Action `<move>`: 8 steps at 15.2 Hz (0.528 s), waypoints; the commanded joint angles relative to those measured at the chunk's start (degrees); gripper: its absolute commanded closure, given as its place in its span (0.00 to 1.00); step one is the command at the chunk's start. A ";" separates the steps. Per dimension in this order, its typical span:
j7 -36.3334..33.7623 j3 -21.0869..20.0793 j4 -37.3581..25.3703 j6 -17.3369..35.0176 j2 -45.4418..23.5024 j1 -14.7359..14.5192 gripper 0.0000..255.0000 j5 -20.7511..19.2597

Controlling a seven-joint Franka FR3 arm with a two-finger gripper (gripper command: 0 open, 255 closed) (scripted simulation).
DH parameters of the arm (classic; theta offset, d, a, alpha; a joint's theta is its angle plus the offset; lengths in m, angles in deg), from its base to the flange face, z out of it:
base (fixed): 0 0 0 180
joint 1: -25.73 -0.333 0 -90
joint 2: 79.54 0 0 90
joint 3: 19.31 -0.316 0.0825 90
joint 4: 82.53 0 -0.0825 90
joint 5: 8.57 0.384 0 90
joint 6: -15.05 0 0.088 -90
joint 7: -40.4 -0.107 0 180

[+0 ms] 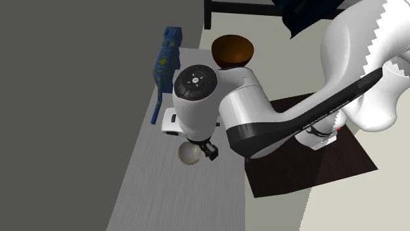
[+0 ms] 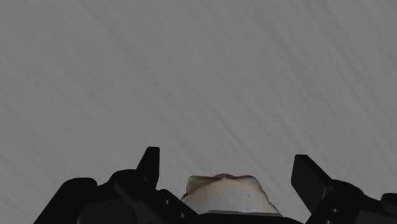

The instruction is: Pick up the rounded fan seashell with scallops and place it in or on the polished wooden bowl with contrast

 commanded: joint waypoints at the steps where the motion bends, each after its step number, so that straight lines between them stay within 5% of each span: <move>1: 0.04 0.02 0.15 0.32 -0.15 0.03 0.00 0.00; 7: 0.04 0.02 0.13 0.31 -0.15 0.03 0.00 0.00; 8: 0.04 0.02 0.13 0.31 -0.15 0.03 1.00 0.00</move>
